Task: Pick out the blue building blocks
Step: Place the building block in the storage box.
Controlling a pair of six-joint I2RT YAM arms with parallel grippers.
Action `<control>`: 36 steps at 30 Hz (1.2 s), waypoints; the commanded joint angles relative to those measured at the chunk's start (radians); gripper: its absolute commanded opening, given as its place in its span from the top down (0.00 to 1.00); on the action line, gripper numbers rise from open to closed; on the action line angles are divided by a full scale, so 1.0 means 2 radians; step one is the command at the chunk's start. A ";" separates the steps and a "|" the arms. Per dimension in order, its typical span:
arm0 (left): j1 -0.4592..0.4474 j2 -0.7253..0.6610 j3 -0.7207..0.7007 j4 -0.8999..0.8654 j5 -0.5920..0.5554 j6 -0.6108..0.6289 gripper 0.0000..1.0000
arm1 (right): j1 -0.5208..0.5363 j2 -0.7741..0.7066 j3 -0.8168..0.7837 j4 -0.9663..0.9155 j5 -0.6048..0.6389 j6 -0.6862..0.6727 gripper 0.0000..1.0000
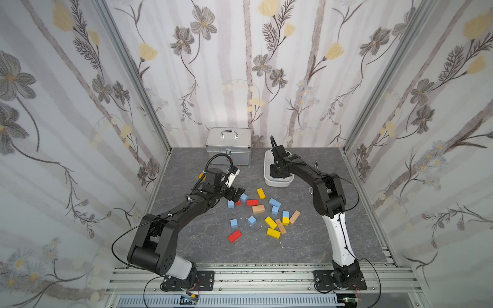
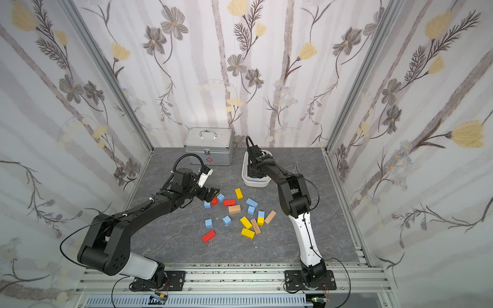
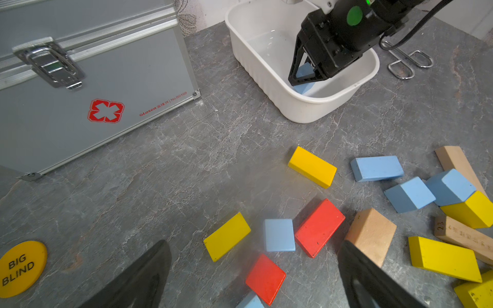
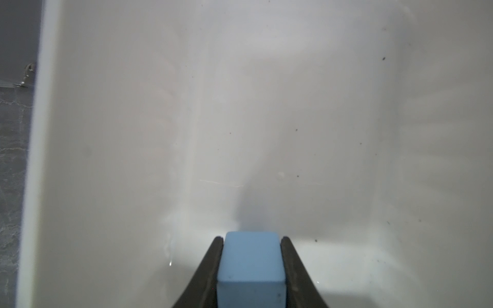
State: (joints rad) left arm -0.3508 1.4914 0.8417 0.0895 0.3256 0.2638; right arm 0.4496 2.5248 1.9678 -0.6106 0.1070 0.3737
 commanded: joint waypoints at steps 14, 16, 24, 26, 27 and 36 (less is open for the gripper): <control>-0.002 -0.002 -0.002 -0.004 -0.007 0.019 0.00 | -0.002 0.019 0.016 0.003 0.004 0.009 0.71; -0.002 -0.002 -0.001 -0.004 -0.006 0.020 0.00 | -0.002 0.019 0.016 0.002 0.005 0.009 0.68; -0.003 -0.004 -0.002 -0.004 -0.004 0.021 0.00 | -0.003 0.017 0.016 -0.003 0.006 0.010 0.55; -0.004 -0.004 -0.002 -0.004 -0.005 0.021 0.00 | -0.003 0.015 0.017 -0.004 0.007 0.010 0.51; -0.004 -0.005 -0.002 -0.004 -0.006 0.022 0.00 | -0.004 0.015 0.016 -0.004 0.008 0.010 0.49; -0.005 -0.009 -0.002 -0.002 -0.006 0.022 0.00 | -0.004 -0.003 0.015 -0.003 0.023 0.010 0.37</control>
State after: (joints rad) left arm -0.3611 1.4799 0.8394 0.0772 0.3141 0.2886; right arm 0.4412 2.5446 1.9965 -0.6243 0.1257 0.3817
